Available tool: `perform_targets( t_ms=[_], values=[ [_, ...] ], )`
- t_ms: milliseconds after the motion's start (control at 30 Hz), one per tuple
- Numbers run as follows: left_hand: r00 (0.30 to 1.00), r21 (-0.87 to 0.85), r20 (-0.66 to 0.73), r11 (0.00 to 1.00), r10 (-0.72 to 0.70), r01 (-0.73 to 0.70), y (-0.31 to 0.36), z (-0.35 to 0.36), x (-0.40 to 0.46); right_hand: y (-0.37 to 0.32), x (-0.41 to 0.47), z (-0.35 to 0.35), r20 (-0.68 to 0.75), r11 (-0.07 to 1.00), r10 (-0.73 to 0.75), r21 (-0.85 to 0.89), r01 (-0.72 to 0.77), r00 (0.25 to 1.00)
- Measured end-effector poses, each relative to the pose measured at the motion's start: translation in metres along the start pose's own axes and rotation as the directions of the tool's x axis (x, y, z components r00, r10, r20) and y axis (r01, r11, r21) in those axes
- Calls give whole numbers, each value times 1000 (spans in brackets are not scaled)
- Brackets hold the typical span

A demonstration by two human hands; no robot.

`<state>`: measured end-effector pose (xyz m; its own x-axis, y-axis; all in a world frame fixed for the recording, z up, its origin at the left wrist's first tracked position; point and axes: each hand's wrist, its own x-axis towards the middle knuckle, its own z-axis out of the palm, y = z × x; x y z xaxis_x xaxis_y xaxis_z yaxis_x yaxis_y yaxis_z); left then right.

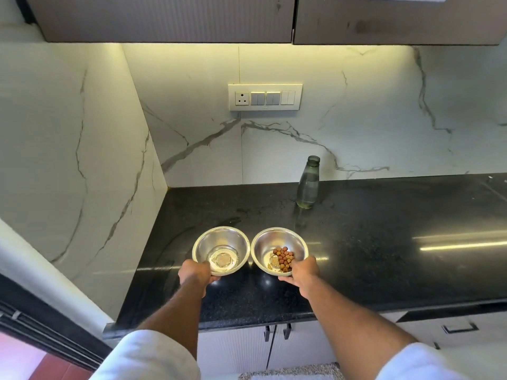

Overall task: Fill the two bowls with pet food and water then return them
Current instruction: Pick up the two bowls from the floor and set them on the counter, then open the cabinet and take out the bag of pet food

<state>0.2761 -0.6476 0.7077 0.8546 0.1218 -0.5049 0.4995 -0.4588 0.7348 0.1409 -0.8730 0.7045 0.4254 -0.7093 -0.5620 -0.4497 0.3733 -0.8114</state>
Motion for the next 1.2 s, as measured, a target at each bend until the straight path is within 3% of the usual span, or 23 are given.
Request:
perform_targets(
  t_ms=[200, 267, 367, 433, 500, 600, 700, 833, 1000, 1067, 1200],
  values=[
    [1000, 140, 3, 990, 26, -27, 2, -2, -3, 0, 3, -4, 4, 998, 14, -61, -14, 1000],
    [998, 220, -18, 974, 55, -50, 5, -4, -7, -4, 1, -5, -20, 981, -8, -194, 4, 1000],
    [990, 293, -68, 951, 124, -99, 19, -10, -16, -13, -1, -10, -98, 774, -225, -622, 117, 969],
    [978, 312, -94, 938, 189, -151, 32, -15, -19, -26, -4, -12, -95, 660, -364, -728, 185, 927],
    [945, 329, -119, 910, 305, -252, 49, -24, -24, -46, -9, -11, -78, 644, -441, -721, 255, 894],
    [821, 405, -118, 782, 559, -474, 87, -37, -36, -90, -22, -3, -78, 655, -542, -663, 363, 837],
    [621, 456, -116, 597, 775, -660, 143, -53, -59, -146, -47, 10, -56, 643, -638, -588, 491, 768],
    [381, 462, -175, 417, 908, -783, 223, -81, -100, -229, -89, 26, -13, 657, -709, -379, 652, 706],
    [146, 555, -237, 257, 961, -791, 297, -113, -142, -324, -139, 42, -1, 613, -787, -120, 781, 617],
    [69, 592, -234, 198, 970, -781, 319, -121, -153, -356, -158, 47, -32, 631, -775, -4, 776, 631],
    [23, 626, -202, 147, 979, -765, 347, -129, -162, -403, -182, 57, -43, 707, -647, 339, 620, 761]
  ],
)
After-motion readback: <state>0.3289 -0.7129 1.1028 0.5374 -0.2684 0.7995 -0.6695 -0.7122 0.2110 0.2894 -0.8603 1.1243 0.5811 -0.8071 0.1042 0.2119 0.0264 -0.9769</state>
